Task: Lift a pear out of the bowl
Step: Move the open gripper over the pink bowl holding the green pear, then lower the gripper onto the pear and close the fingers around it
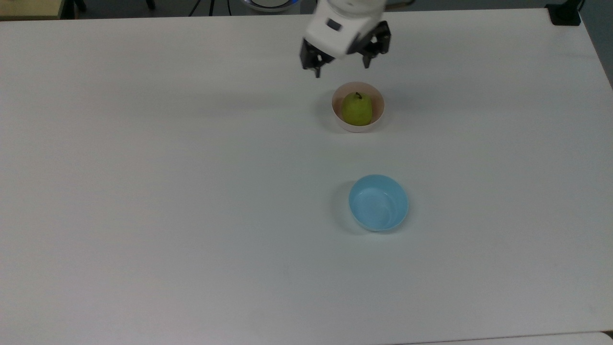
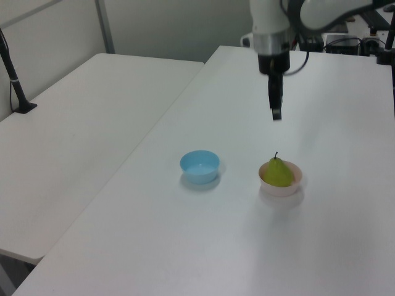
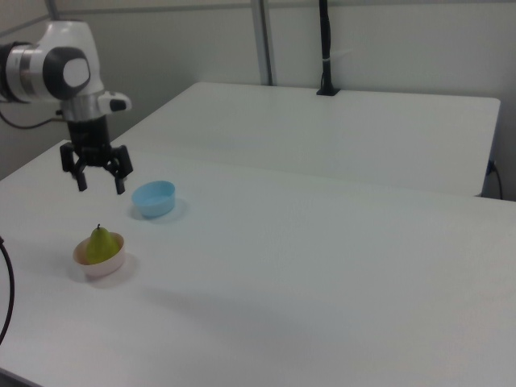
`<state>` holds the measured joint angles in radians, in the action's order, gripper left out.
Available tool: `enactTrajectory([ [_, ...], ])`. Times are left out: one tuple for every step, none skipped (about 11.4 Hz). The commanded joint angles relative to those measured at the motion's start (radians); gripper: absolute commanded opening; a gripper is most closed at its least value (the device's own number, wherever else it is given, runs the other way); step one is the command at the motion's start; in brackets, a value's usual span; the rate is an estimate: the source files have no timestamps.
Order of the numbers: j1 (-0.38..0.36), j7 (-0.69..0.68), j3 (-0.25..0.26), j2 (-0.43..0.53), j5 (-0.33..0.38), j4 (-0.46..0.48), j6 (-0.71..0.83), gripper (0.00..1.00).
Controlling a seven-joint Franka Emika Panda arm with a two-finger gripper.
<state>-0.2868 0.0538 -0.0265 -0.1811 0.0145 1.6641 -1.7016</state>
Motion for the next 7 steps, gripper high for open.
enactTrajectory([
  [-0.077,-0.006,0.014,-0.086,-0.002,0.019,0.017,1.00],
  [-0.090,-0.014,0.014,-0.113,-0.002,0.023,0.004,1.00],
  [-0.095,-0.014,0.016,-0.141,-0.005,0.032,-0.015,1.00],
  [-0.101,-0.014,0.016,-0.167,-0.016,0.036,-0.044,1.00],
  [-0.116,-0.014,0.016,-0.188,-0.024,0.036,-0.059,1.00],
  [-0.123,-0.012,0.016,-0.208,-0.037,0.036,-0.069,1.00],
  [-0.126,-0.009,0.016,-0.228,-0.044,0.036,-0.081,1.00],
])
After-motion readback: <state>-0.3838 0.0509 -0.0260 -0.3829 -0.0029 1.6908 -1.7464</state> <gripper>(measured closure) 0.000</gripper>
